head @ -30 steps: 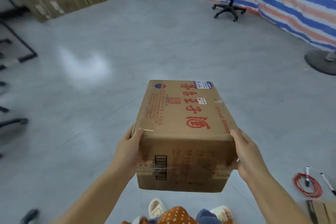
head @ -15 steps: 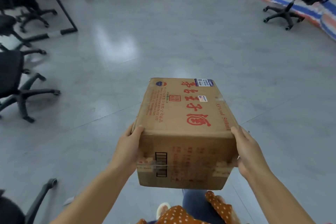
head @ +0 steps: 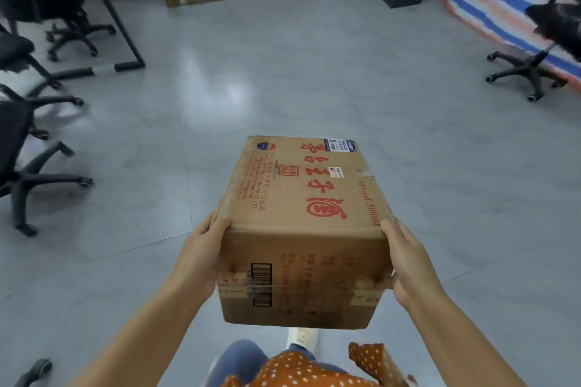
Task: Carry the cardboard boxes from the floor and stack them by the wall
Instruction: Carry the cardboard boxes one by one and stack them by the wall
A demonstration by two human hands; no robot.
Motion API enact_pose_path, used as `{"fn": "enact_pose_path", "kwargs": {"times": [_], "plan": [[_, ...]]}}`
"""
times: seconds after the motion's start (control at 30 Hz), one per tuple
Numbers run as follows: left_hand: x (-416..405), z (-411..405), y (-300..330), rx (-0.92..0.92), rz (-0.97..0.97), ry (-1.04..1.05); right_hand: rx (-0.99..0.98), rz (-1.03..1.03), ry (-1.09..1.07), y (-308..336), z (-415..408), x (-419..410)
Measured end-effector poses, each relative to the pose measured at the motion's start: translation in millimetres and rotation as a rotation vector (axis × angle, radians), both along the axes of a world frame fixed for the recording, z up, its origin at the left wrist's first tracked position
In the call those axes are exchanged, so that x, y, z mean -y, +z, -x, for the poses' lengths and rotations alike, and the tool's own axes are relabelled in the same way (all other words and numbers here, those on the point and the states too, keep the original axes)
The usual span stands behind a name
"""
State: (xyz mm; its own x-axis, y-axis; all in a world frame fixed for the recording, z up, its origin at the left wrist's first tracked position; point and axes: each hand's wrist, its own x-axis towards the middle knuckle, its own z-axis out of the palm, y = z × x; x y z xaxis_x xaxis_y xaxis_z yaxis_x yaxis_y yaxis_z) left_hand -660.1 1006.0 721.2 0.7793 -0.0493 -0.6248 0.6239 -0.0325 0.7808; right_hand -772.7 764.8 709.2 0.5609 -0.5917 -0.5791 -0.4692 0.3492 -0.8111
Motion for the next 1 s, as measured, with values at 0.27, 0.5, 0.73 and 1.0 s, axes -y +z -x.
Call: {"fn": "enact_pose_path", "kwargs": {"times": [0.27, 0.5, 0.73, 1.0], "plan": [[63, -102, 3, 0.023, 0.001, 0.030, 0.011, 0.011, 0.049, 9, -118, 75], [114, -229, -6, 0.043, 0.009, 0.007, 0.023, 0.038, 0.043, 3, -248, 126], [166, -380, 9, 0.043, 0.039, -0.035, 0.037, 0.046, -0.011, 10, -382, 175], [257, -513, 11, 0.025, 0.027, -0.112, 0.015, 0.091, -0.046, 12, -508, 264]]}}
